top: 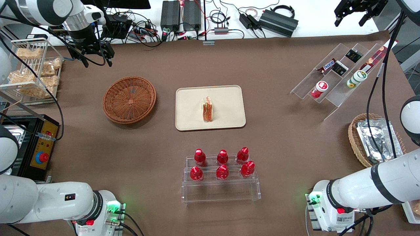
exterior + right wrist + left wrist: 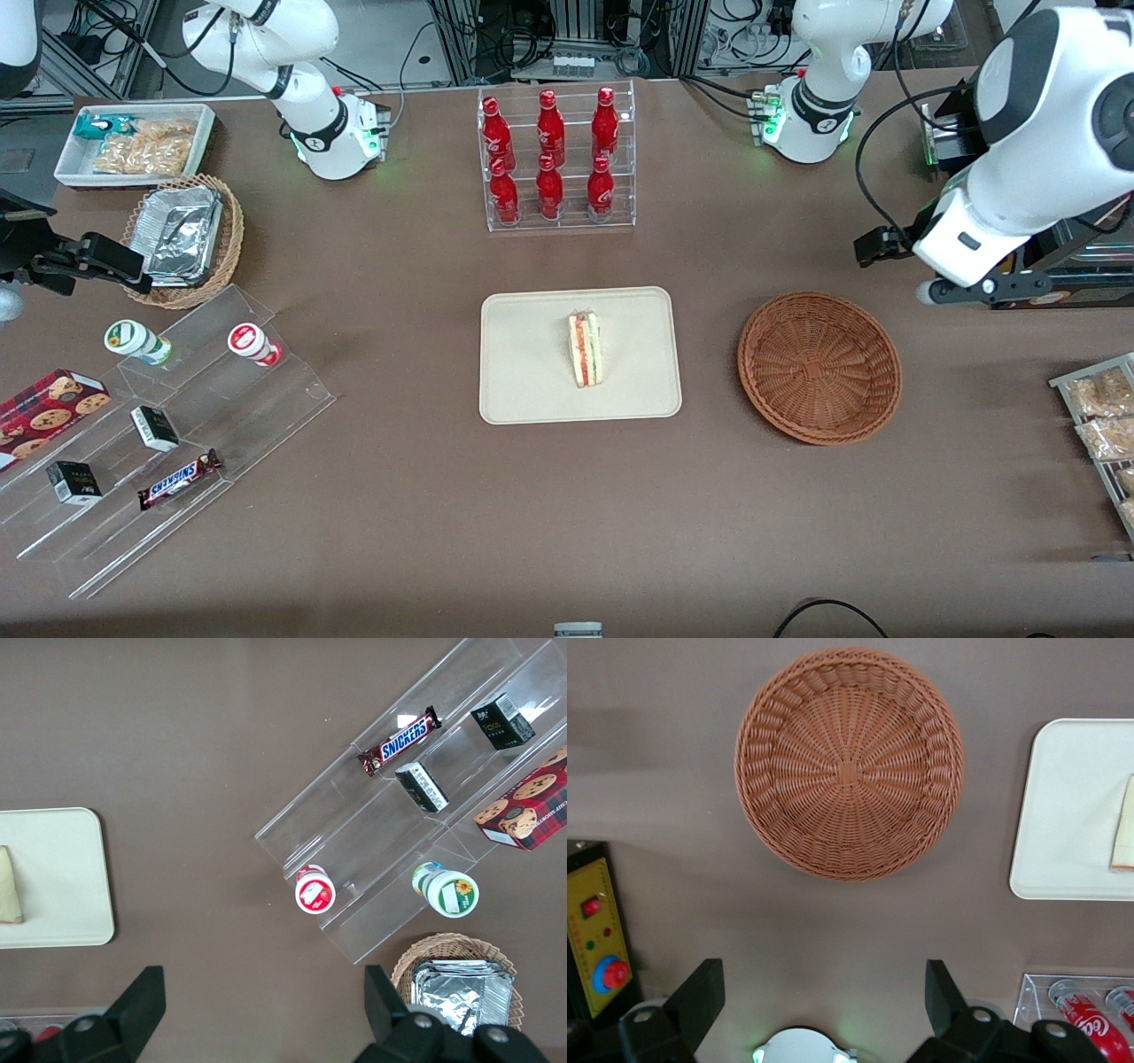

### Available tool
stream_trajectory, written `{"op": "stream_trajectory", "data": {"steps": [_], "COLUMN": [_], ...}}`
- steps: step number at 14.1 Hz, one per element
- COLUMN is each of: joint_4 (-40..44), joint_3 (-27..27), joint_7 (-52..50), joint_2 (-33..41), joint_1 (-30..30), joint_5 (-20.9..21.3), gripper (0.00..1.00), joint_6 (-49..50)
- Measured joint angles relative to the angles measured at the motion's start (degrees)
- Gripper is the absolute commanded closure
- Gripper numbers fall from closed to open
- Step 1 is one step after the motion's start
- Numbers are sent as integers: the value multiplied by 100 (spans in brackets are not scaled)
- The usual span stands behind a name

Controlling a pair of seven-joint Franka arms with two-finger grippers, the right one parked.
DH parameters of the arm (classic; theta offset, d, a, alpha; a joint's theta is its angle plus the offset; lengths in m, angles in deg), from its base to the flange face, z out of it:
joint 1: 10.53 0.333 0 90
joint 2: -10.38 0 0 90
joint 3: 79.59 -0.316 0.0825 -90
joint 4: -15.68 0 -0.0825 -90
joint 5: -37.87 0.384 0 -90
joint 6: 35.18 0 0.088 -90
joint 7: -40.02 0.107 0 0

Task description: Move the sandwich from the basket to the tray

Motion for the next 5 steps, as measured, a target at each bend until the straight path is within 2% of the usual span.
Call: {"op": "stream_trajectory", "data": {"steps": [5], "joint_4": [83], "joint_3": [-127], "joint_7": [174], "joint_2": [113], "joint_1": [-25], "joint_5": [282], "gripper": [0], "joint_6": [-9]}}
